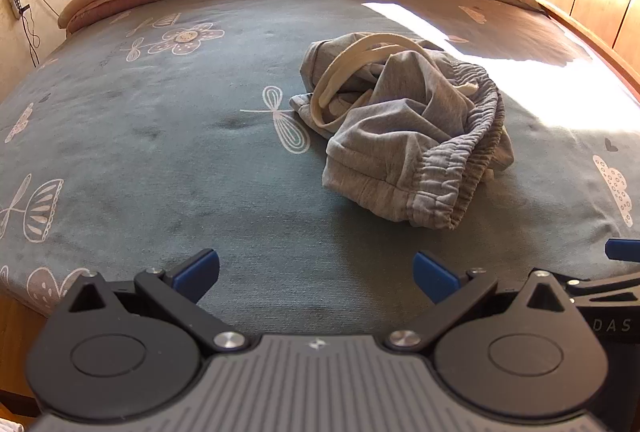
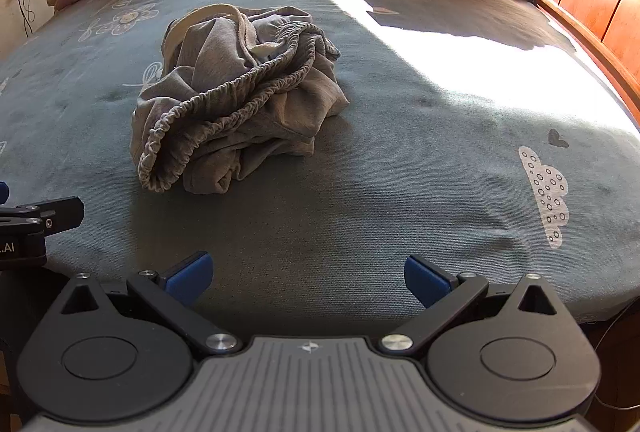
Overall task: Fold clothes
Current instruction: 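Move both grippers toward the crumpled grey sweatpants on the bed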
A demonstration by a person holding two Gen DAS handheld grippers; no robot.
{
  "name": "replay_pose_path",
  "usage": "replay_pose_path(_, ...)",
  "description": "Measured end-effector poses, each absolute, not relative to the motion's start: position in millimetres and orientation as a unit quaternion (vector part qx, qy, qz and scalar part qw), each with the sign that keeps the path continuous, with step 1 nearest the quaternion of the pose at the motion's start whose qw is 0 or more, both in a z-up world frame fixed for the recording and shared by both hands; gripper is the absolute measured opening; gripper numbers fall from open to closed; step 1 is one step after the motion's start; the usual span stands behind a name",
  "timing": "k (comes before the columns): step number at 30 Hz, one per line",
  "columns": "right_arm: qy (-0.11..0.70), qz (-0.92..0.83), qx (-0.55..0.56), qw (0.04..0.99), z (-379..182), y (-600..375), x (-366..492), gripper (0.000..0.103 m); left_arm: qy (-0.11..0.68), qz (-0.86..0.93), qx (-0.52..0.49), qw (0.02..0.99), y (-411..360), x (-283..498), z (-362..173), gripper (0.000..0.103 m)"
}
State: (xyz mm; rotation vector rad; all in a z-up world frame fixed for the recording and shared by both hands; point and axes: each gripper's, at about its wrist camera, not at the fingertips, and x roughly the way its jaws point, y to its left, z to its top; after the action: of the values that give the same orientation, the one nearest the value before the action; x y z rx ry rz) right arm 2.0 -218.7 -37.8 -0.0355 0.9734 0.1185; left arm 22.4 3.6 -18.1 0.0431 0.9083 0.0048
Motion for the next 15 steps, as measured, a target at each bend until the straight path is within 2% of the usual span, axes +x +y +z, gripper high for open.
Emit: replay_pose_path(15, 0.493, 0.128, -0.011, 0.86, -59, -203, 16, 0.103, 0.457, 0.055, 0.034, 0.887, 14, 24, -29, 0.103)
